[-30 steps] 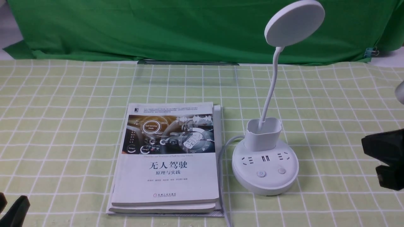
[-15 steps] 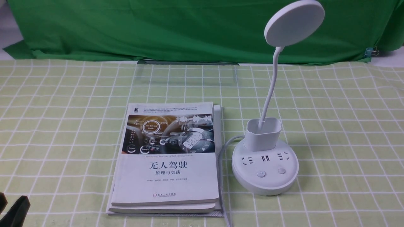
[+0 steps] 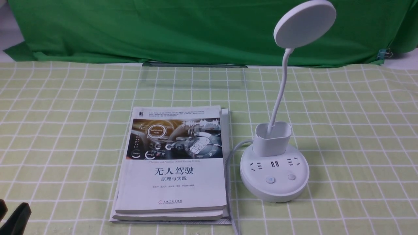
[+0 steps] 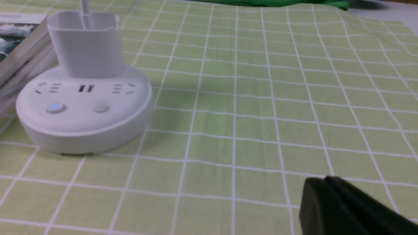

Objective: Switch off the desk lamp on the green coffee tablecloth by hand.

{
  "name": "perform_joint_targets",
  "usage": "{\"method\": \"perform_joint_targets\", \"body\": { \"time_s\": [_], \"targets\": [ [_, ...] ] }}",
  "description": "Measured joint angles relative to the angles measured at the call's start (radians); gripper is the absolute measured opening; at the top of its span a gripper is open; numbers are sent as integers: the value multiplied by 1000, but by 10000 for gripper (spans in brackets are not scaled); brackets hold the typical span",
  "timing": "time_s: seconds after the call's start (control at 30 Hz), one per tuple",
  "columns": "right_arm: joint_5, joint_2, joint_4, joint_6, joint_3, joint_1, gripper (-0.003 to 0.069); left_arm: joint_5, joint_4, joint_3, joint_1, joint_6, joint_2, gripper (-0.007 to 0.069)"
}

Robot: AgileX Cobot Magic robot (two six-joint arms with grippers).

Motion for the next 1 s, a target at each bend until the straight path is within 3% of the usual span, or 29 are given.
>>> {"method": "perform_joint_targets", "body": {
  "time_s": [1.0],
  "targets": [
    [0,0,3,1,1,0,100,0,0,0,0,0,0,242]
  ]
}}
